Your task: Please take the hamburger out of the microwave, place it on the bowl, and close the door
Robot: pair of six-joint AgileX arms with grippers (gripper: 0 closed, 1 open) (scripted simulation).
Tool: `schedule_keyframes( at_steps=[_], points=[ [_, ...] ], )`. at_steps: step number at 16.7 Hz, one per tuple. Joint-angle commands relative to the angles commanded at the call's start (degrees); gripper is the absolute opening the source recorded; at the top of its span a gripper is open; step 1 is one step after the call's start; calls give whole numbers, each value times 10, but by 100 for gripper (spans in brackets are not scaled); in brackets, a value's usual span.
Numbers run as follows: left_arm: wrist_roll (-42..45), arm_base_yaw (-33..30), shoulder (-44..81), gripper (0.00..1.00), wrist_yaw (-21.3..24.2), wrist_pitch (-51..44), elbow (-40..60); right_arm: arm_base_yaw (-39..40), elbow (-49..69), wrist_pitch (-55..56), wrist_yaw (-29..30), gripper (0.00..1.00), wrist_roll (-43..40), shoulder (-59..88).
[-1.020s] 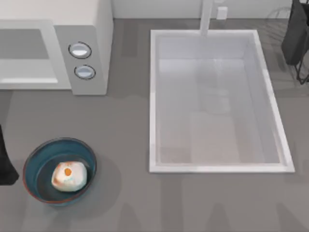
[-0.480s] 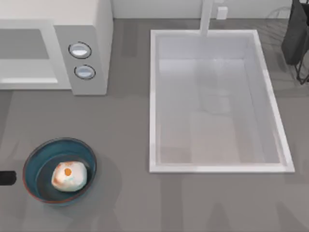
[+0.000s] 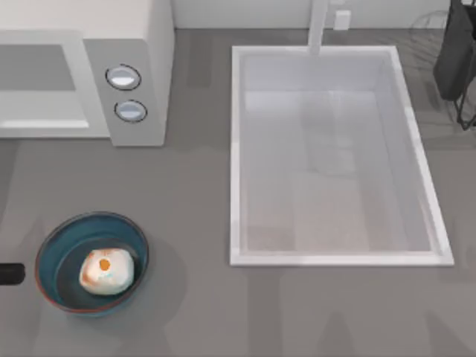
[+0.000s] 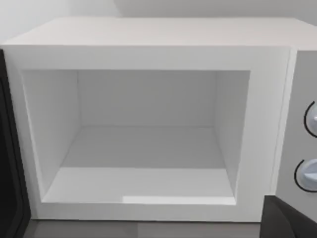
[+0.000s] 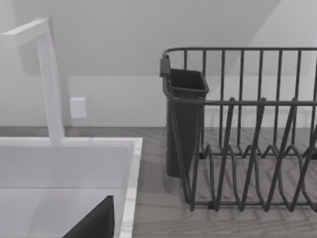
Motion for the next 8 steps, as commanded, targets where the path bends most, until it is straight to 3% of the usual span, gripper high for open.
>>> schedule_keyframes(
  at_steps=[4, 8],
  points=[
    [0, -2, -2, 0, -2, -2, 1, 0, 0, 0, 0, 100, 0, 0],
    [-1, -34, -45, 0, -34, -58, 13, 0, 0, 0, 0, 100, 0, 0]
  ],
)
